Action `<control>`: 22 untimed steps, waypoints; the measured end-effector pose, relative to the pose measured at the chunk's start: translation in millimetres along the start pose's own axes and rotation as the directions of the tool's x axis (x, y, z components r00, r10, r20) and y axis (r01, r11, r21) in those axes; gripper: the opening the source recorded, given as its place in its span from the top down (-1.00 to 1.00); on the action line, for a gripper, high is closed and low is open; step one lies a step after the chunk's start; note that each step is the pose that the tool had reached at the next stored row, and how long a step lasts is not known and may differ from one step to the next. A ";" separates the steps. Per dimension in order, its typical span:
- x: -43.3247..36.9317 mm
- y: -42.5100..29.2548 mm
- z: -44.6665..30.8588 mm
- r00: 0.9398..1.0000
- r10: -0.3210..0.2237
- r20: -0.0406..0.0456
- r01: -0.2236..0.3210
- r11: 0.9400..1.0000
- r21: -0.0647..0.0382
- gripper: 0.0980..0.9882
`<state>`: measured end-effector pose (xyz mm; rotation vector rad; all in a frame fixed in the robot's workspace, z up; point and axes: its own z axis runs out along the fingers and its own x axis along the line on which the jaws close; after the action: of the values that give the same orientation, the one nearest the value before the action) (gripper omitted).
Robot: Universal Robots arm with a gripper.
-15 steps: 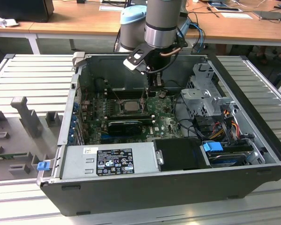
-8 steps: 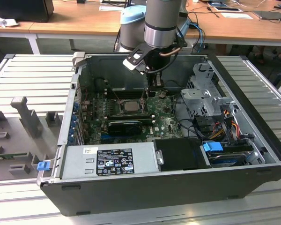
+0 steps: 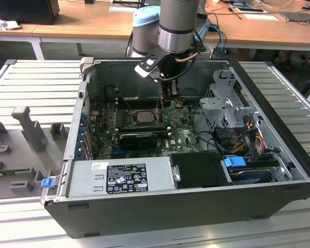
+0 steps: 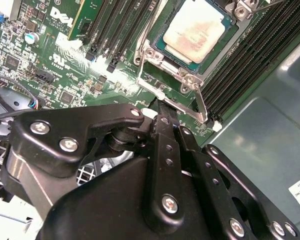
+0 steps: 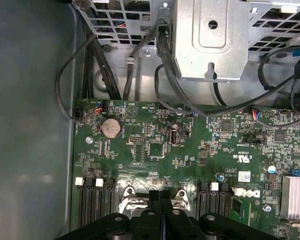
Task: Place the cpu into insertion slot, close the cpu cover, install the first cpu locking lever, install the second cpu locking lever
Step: 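Close the cpu cover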
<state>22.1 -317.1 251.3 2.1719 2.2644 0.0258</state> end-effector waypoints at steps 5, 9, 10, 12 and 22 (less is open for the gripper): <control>0.1 -1.8 0.0 1.000 0.000 0.000 0.000 1.000 0.000 0.98; 0.1 -3.4 -0.1 1.000 0.000 0.000 0.000 1.000 0.000 0.98; 0.2 -3.7 0.0 1.000 0.000 0.000 0.000 1.000 0.000 0.98; 0.2 -4.3 -0.1 1.000 0.000 0.000 0.000 1.000 0.000 0.98; 0.3 -8.2 -0.1 1.000 0.000 0.000 0.000 1.000 0.000 0.98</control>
<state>13.9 -317.1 251.3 2.1720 2.2643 0.0258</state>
